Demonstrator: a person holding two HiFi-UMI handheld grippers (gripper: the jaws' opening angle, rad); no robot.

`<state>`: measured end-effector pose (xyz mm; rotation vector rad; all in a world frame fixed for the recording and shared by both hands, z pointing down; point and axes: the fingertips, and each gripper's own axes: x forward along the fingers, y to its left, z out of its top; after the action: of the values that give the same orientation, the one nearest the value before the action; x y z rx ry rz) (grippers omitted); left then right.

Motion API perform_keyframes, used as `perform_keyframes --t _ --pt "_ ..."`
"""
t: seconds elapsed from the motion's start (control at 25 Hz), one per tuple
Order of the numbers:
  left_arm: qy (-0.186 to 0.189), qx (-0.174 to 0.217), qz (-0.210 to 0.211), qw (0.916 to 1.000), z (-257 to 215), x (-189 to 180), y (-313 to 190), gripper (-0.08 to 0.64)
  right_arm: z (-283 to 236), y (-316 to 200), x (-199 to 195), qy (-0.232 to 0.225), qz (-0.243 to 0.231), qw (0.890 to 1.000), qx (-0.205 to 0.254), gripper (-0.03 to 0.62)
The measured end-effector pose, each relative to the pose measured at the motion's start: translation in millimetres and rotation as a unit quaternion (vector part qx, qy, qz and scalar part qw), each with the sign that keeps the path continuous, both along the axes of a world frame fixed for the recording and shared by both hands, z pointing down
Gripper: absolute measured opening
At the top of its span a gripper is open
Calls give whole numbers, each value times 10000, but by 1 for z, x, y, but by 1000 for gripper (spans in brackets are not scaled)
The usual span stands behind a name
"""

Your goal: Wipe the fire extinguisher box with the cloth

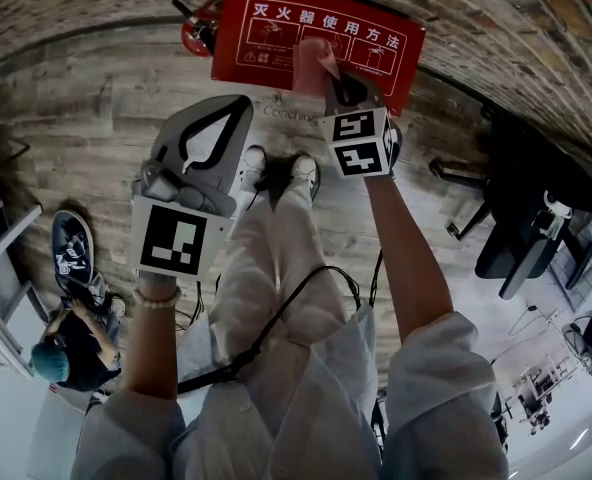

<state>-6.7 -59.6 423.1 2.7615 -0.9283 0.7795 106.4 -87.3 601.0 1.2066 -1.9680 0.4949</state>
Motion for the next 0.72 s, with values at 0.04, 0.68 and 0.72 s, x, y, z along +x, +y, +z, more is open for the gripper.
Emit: perform_keyframes --t 0.04,0.68,0.72 --pt "-2 -6 15 10000 0 3 1 -3 0 2 4 5 36 10000 -3 23" --pt "-6 -4 287 9996 -1 38 9 -3 1 26 69 88 584 9982 -39 23" --pt "-11 -4 299 9996 -1 39 9 -3 1 27 74 97 633 9979 -29 23"
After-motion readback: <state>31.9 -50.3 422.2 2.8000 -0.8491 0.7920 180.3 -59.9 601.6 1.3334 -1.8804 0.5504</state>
